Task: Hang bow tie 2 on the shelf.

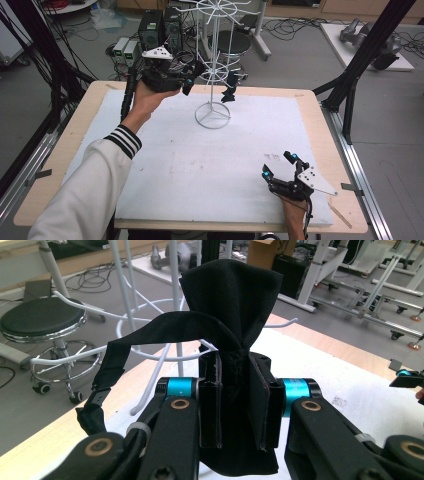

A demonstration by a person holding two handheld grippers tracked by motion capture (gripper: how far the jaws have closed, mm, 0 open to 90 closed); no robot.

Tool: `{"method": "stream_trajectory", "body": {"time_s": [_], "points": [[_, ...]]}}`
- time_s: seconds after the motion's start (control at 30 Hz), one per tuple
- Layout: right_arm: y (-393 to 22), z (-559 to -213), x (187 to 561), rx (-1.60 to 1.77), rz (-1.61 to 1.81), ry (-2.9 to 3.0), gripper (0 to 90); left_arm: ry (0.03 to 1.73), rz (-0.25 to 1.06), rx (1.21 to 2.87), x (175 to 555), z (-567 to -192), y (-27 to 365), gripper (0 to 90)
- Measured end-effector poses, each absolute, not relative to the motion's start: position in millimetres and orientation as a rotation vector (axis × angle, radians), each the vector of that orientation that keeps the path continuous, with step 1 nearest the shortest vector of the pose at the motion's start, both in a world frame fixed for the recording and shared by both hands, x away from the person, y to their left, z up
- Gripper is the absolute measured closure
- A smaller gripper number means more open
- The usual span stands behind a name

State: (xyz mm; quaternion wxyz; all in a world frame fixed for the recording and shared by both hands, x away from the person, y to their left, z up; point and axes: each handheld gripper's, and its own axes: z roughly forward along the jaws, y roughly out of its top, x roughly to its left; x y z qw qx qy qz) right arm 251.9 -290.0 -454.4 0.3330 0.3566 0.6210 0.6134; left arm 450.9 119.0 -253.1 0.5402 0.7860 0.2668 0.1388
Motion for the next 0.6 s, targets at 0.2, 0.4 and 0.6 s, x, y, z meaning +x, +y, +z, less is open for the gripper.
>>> {"method": "stream_trajectory", "body": {"time_s": [0.2, 0.4, 0.6], "points": [[-290.2, -454.4, 252.1, 0.933, 1.602, 1.622, 10.7, 0.632, 0.312, 1.878, 452.6, -256.0, 112.7, 76.3], [-290.2, -454.5, 252.1, 0.932, 1.603, 1.624, 10.7, 0.632, 0.306, 1.886, 452.5, -257.5, 109.7, 76.3], [-290.1, -454.5, 252.0, 0.933, 1.604, 1.624, 10.7, 0.635, 0.3, 1.898, 452.2, -258.7, 109.9, 76.2]]}}
